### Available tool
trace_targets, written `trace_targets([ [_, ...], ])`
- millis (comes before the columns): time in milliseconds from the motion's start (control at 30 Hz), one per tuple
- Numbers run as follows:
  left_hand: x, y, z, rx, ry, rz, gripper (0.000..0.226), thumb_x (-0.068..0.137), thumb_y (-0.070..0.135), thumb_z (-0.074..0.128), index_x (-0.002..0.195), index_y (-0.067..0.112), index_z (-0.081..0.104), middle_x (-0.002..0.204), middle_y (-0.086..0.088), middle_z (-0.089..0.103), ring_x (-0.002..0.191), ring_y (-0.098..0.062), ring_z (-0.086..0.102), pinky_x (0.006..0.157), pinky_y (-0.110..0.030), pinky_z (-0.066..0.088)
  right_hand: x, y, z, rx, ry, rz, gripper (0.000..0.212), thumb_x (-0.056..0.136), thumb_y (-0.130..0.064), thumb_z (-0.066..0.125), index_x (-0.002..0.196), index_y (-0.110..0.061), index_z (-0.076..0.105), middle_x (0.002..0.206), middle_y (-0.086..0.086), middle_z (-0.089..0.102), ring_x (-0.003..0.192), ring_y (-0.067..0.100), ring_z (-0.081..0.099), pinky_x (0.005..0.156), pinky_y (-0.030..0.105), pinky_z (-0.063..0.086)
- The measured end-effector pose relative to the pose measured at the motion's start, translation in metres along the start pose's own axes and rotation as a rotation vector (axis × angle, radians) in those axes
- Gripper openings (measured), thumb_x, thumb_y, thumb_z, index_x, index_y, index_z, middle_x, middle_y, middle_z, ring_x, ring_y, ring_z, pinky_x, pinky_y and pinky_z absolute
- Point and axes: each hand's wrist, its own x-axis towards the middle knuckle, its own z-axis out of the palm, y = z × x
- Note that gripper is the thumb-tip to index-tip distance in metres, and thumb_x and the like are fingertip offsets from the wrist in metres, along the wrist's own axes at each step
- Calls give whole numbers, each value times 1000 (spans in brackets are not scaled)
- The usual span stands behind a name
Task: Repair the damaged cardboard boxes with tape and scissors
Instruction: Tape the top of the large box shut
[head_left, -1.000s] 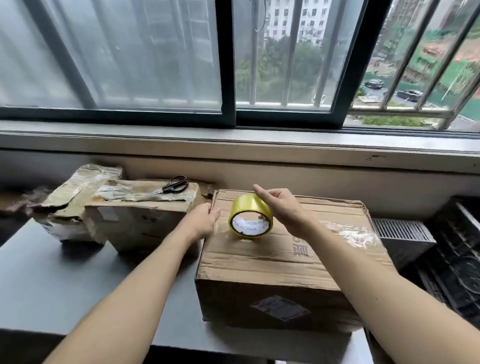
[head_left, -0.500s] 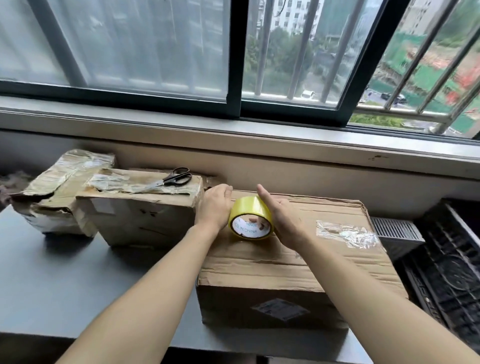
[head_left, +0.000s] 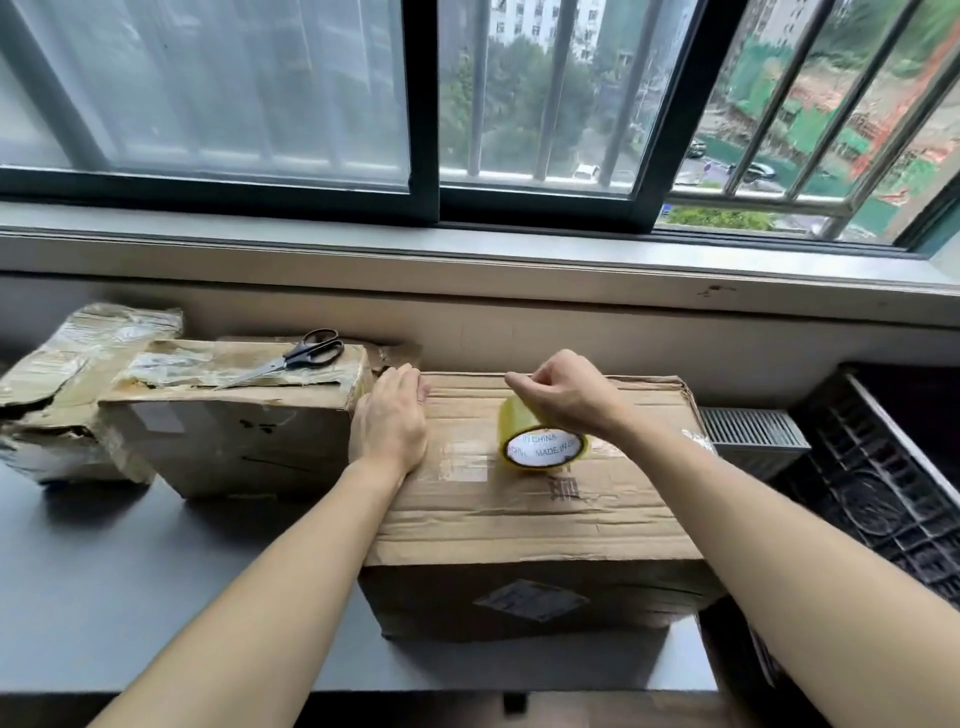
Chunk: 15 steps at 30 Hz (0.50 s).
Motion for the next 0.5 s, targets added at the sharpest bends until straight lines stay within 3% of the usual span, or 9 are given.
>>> trace_targets([
  [67,2,3,1,74,-5,4,30,104,33,35,117,16,56,129,-3,57,127,-24,47,104,-41,32,-5,5,0,60,-18,-39,60,94,-44,57,49,-15,32,48,-3,26,46,12,22,44,29,25],
  [167,11,23,3,76,-38,-24,42,106,35,30,137,14,51,151,-4,44,143,-21,32,118,-39,15,-5,9,5,250,-12,-37,59,95,-41,62,49,-19,32,50,-2,27,47,12,22,46,28,21],
  [333,7,64,24,-105,-144,-15,49,106,42,29,142,16,49,156,-4,39,147,-21,26,118,-37,18,-10,24,9,530,3,-23,56,96,-41,63,55,-11,40,57,0,24,53,13,20,49,30,16],
  [433,2,56,34,-62,-138,-5,48,106,40,30,145,17,45,158,-2,35,149,-19,23,119,-36,15,-15,32,22,664,44,106,59,90,-55,65,55,-16,38,60,3,25,55,18,23,52,34,17],
  [500,3,54,38,-56,-132,-7,49,106,41,30,145,16,45,158,-2,35,148,-19,23,120,-37,15,-14,31,24,716,65,166,59,92,-50,65,52,-22,32,56,1,25,51,16,22,51,33,17],
])
